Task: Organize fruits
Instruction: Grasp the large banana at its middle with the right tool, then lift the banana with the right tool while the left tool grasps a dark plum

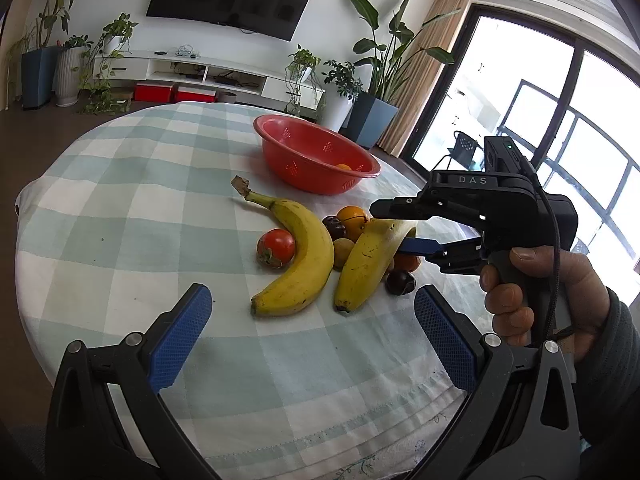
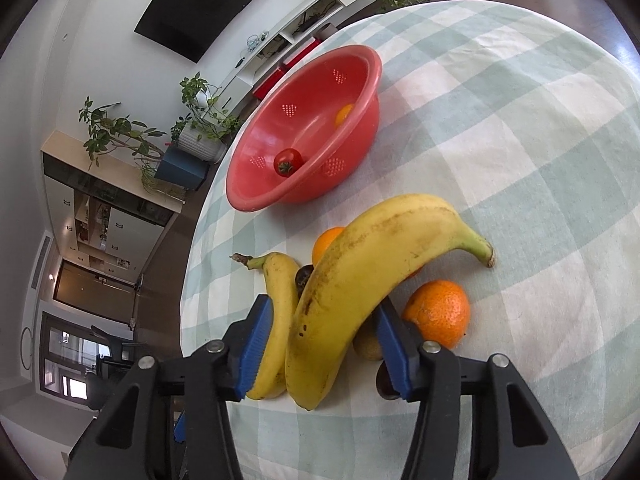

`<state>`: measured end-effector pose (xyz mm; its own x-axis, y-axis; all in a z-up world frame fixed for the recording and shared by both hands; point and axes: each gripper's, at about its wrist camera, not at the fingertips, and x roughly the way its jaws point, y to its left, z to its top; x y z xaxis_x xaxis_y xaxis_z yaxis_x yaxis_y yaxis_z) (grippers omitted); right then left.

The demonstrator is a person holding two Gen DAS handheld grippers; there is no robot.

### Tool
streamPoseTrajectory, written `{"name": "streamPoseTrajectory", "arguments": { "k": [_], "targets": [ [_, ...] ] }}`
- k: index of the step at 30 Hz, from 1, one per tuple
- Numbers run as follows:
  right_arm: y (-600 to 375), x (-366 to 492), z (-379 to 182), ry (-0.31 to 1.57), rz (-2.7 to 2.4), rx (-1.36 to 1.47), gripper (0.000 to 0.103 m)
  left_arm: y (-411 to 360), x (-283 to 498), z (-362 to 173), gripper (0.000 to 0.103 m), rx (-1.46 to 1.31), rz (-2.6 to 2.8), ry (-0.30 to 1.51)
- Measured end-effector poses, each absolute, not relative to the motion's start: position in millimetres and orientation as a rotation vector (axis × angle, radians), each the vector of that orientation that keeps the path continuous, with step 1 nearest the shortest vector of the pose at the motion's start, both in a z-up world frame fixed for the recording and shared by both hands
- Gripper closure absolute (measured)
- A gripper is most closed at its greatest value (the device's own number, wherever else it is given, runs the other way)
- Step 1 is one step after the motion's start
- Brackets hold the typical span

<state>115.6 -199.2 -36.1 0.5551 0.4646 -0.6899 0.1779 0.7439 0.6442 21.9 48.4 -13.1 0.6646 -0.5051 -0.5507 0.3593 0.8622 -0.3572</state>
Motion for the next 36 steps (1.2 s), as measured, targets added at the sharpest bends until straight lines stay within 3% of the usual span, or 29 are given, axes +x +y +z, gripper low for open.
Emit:
{"name": "streamPoseTrajectory", "arguments": {
  "k": [4, 36],
  "targets": [
    [-203, 117, -43, 0.995, 0.215, 0.769, 0.062, 46, 21, -14, 0.0, -0.216, -0.487, 0.694],
    [-248, 68, -43, 0.862, 0.428, 0.941, 0.068, 1, 63, -7, 0.001, -0.011, -0.48, 0.799]
  ]
}}
